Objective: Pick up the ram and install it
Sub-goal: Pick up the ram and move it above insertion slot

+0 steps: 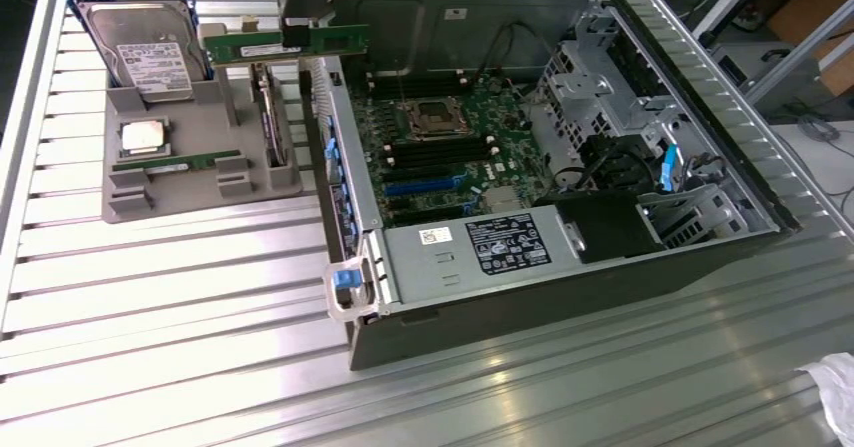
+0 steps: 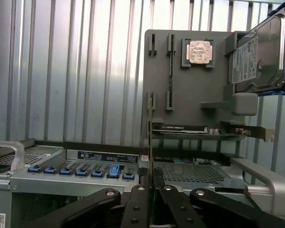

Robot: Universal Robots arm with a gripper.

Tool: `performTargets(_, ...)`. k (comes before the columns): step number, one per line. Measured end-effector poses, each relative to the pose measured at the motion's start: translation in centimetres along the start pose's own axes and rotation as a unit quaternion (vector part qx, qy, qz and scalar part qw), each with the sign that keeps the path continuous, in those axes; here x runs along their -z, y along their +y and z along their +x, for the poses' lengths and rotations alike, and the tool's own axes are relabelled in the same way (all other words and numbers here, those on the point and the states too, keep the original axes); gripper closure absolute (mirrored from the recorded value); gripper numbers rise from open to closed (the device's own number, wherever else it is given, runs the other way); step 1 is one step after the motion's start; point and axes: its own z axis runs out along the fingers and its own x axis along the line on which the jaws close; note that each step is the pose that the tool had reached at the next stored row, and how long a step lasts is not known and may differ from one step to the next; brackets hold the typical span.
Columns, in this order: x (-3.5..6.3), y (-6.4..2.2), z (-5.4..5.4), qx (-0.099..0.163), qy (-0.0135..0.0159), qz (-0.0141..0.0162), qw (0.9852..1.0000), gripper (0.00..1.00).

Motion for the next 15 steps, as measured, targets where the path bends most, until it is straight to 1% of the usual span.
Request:
performTargets(13,0.03,-0.69,0.05,0.000,0.0000,0.0000,1.0000,0.87)
performTargets(15,0.03,-0.89,0.07,0.000,0.0000,0.0000,1.0000,0.87)
